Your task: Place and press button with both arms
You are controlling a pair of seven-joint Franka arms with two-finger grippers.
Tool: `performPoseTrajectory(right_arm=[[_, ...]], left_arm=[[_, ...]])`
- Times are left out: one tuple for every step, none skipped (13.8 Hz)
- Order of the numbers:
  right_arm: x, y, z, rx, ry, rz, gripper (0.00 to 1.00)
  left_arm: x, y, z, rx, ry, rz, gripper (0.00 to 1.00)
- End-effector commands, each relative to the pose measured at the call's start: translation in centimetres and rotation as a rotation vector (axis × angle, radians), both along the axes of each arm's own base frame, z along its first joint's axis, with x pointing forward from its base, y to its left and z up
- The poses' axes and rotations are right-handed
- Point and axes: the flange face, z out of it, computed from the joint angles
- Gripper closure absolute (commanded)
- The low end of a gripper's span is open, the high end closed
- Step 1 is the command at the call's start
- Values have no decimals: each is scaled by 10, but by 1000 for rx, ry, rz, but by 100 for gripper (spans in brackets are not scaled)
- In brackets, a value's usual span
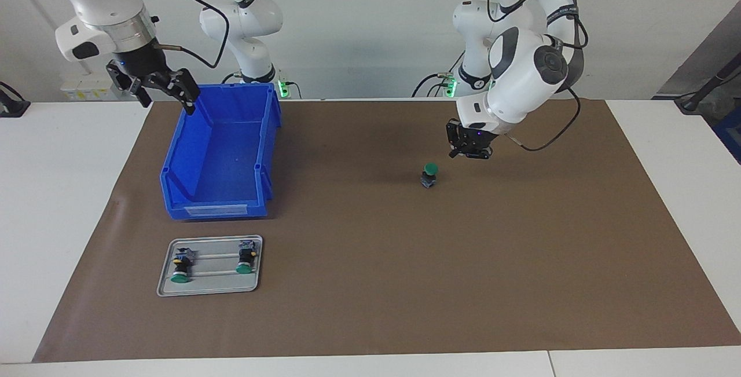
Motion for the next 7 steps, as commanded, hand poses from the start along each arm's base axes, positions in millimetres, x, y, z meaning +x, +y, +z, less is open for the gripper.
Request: performPoseTrajectory(right_arm=[[-7,0,1,6,-10,25,0],[-7,-1,1,6,-10,24,0],[-7,-1,1,6,-10,24,0],[-7,0,1,6,-10,25,0],[-7,0,1,6,-10,25,0],[-7,-1,1,6,-10,24,0],[-7,-1,1,6,-10,24,0]], left_arm=[[-6,-24,-9,82,-61,67,100],[-11,-32,-16,123,-123,33,100],[-16,-33,-26,127,-139,34,100],[-18,-32,-33,129,-145,36,100],[-21,-35,-43,141,-132,36,100],[-27,-40,-53,148,-121,38,100],[-30,-40,-61,150,-125,55,100]])
